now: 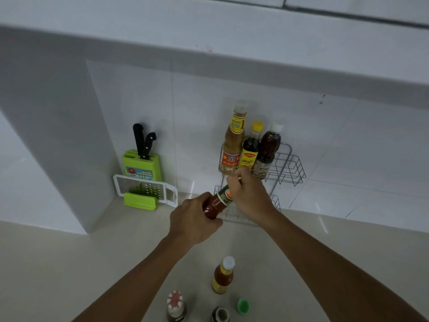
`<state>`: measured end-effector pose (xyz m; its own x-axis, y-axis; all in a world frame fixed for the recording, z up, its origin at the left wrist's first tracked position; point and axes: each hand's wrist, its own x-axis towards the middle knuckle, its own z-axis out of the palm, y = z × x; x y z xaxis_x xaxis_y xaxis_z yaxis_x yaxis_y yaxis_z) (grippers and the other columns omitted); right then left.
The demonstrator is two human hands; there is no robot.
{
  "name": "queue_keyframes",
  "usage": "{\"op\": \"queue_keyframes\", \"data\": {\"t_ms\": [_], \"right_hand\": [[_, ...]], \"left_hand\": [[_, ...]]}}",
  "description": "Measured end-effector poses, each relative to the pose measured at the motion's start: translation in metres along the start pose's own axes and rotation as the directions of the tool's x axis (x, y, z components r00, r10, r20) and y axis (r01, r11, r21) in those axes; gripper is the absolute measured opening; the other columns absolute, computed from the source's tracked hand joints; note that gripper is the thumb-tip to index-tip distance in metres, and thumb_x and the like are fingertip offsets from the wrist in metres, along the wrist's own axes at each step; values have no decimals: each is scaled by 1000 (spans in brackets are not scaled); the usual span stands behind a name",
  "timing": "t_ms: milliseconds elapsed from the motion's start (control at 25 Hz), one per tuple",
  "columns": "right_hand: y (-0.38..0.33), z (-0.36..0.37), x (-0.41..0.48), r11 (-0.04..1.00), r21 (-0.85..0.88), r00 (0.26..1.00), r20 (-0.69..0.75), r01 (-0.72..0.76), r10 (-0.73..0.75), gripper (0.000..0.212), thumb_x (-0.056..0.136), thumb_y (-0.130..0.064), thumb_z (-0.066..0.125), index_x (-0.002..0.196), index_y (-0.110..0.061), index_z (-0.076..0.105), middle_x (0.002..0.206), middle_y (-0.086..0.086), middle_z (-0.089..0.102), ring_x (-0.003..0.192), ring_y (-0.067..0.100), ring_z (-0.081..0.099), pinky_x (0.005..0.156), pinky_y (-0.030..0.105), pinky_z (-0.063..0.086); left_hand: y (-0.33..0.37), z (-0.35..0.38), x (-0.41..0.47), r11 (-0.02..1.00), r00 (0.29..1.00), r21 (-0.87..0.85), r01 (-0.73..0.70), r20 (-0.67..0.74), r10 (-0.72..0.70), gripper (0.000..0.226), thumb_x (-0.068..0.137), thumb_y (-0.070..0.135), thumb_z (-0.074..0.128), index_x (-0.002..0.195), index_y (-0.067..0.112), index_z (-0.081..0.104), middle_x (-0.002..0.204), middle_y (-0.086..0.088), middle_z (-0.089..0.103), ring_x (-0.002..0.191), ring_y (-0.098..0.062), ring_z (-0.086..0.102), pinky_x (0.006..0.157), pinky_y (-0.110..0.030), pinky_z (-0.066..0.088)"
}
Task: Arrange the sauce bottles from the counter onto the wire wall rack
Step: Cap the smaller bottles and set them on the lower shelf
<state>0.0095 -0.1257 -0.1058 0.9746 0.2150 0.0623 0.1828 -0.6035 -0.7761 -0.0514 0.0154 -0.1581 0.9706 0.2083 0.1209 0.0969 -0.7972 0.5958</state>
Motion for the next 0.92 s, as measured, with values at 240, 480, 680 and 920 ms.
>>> {"op": "queue_keyframes", "data": {"t_ms": [240, 480, 680, 920], "right_hand": [[26, -12, -2, 930, 366, 983, 177, -29, -39, 31, 77, -23, 87, 104, -18, 73, 91, -2, 78, 74, 8, 74, 63, 23, 57], [51, -4, 25, 995, 102, 990, -140, 12, 3, 38, 66, -23, 93, 99, -25, 75, 90, -12, 74, 83, -6, 68, 66, 1, 49], [80, 23, 43, 996, 84, 983, -180, -12, 27, 40, 66, -17, 93, 101, -25, 75, 86, -10, 72, 79, -10, 65, 64, -1, 47], [104, 54, 68, 999, 29, 994, -97, -39, 41, 34, 68, -12, 90, 98, -18, 77, 79, -12, 70, 71, -15, 65, 60, 2, 48]], "left_hand": [[8, 9, 33, 916, 982, -384, -116, 97, 165, 74, 62, 18, 79, 109, 25, 22, 87, 2, 62, 72, -19, 66, 62, -39, 59], [-44, 49, 66, 857, 972, -506, 98, 233, 27, 113, 59, 2, 84, 141, 28, 11, 140, -2, 39, 122, -21, 47, 86, -25, 49], [-71, 84, 69, 880, 885, -332, 340, 431, -179, 82, 84, 11, 63, 152, 18, 18, 155, -6, 35, 135, -24, 44, 90, -22, 38], [-72, 106, 90, 893, 840, -277, 354, 514, -173, 74, 90, 12, 52, 155, 18, 17, 159, -9, 30, 142, -27, 37, 98, -22, 36]]}}
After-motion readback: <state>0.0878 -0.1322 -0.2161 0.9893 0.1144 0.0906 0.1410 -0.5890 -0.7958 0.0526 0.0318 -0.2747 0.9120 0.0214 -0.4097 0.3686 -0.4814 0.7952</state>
